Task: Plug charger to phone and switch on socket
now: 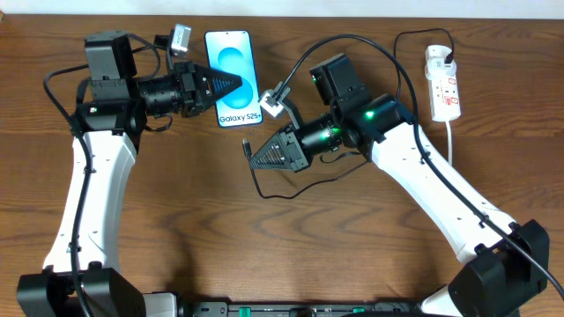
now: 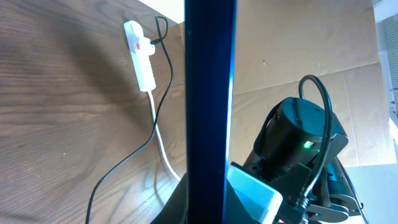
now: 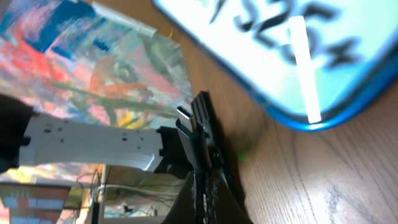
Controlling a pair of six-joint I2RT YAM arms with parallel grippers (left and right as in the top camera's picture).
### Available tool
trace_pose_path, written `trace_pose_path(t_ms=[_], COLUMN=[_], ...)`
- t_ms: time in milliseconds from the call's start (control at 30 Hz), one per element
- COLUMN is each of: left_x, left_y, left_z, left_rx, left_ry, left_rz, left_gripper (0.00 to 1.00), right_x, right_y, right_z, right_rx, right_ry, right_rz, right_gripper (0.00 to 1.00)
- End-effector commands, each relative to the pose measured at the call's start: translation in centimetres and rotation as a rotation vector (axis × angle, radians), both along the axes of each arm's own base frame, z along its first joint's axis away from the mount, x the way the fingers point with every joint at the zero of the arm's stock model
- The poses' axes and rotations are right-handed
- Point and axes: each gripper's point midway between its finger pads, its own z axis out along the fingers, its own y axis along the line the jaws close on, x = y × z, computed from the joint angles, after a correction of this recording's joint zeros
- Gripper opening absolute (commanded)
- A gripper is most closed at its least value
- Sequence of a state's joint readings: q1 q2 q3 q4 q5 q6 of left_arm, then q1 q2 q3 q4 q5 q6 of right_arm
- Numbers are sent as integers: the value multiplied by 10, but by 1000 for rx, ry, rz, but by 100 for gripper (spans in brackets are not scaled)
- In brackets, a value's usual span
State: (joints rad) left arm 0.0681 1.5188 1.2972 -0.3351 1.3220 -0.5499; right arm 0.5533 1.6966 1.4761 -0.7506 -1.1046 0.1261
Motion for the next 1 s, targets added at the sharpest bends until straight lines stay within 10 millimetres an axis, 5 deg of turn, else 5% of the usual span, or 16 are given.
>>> trace_pose_path(t_ms=[0, 967], left_x=[-5, -8], left_y=[-3, -4], left_z=[19, 21], left_rx=[-19, -17], left_ry=[-55, -98], left_rz=[-35, -58], left_gripper=[7, 8], right_x=[5, 13], right_y=[-1, 9], right_z=[3, 12], right_rx=[-11, 19], right_ry=[12, -3], right_rz=[-36, -64], right_gripper=[1, 1])
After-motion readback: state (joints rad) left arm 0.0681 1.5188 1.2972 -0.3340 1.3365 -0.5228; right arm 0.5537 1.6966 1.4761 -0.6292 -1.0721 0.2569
